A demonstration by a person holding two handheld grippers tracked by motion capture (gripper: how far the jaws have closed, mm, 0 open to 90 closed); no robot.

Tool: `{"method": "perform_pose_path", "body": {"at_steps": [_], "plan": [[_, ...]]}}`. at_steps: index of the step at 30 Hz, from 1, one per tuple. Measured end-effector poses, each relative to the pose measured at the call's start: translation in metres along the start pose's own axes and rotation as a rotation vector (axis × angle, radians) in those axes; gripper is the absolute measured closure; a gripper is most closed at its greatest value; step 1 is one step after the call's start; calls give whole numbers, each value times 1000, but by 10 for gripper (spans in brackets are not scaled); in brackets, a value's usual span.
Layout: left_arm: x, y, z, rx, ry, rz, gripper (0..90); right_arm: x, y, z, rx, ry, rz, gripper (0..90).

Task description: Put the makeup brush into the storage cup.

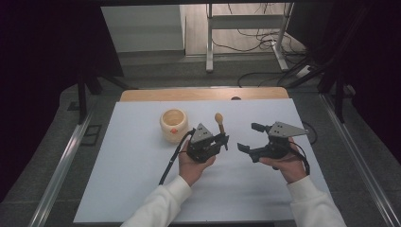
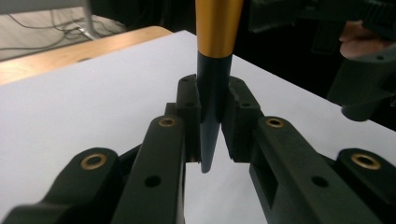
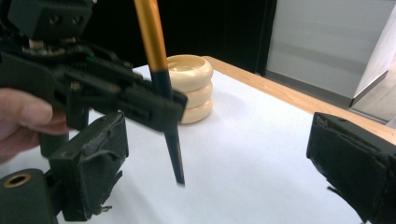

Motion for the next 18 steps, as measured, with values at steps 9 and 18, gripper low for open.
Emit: {"method": "perform_pose_path", "body": {"at_steps": [9, 18], "plan": [[-4, -14, 18, -20, 22, 11, 785, 7, 2, 6, 1, -5, 10, 23], [-10, -25, 37, -32, 45, 16, 785, 19, 7, 13, 19, -20, -6, 29]]}}
Point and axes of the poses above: each handheld gripper's, and its own axes: z roughly backward along the jaws, x roughly out of its underside, y roughly to its right, the point moved 9 cm from there along -z, roughly forward along the jaws, and after that the axes turned 11 degrees about -z, right-handed, at the moved point
